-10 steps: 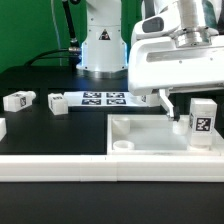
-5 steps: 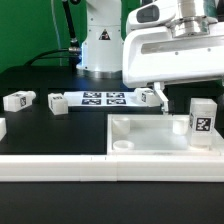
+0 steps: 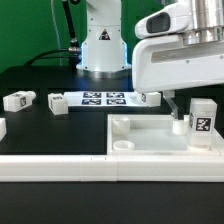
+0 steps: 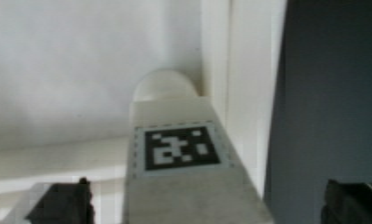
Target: Assemble square table
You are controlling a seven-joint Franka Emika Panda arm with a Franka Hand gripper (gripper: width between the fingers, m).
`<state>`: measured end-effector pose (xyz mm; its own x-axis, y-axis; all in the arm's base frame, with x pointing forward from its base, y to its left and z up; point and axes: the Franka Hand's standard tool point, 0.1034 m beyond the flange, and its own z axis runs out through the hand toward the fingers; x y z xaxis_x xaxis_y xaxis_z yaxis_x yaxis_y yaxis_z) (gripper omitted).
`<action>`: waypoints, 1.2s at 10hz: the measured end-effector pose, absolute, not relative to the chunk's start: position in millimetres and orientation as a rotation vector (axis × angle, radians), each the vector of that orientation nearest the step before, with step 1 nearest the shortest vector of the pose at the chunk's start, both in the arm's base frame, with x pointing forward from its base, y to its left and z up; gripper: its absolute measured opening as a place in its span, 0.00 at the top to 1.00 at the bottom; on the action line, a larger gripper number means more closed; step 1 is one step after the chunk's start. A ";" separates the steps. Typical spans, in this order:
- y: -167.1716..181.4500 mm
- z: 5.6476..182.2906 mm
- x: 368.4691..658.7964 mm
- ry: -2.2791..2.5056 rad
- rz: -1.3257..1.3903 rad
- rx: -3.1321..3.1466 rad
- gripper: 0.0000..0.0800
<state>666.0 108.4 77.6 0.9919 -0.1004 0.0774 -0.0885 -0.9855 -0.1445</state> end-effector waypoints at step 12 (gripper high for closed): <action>98.2 75.2 671.0 0.933 -0.087 -2.836 0.64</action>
Offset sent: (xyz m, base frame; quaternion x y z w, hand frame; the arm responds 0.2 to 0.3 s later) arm -0.0023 -0.0032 0.0056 -0.0293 0.0137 0.0475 0.9983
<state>671.0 98.2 75.2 0.8042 -0.5943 0.0066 -0.5854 -0.7940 -0.1641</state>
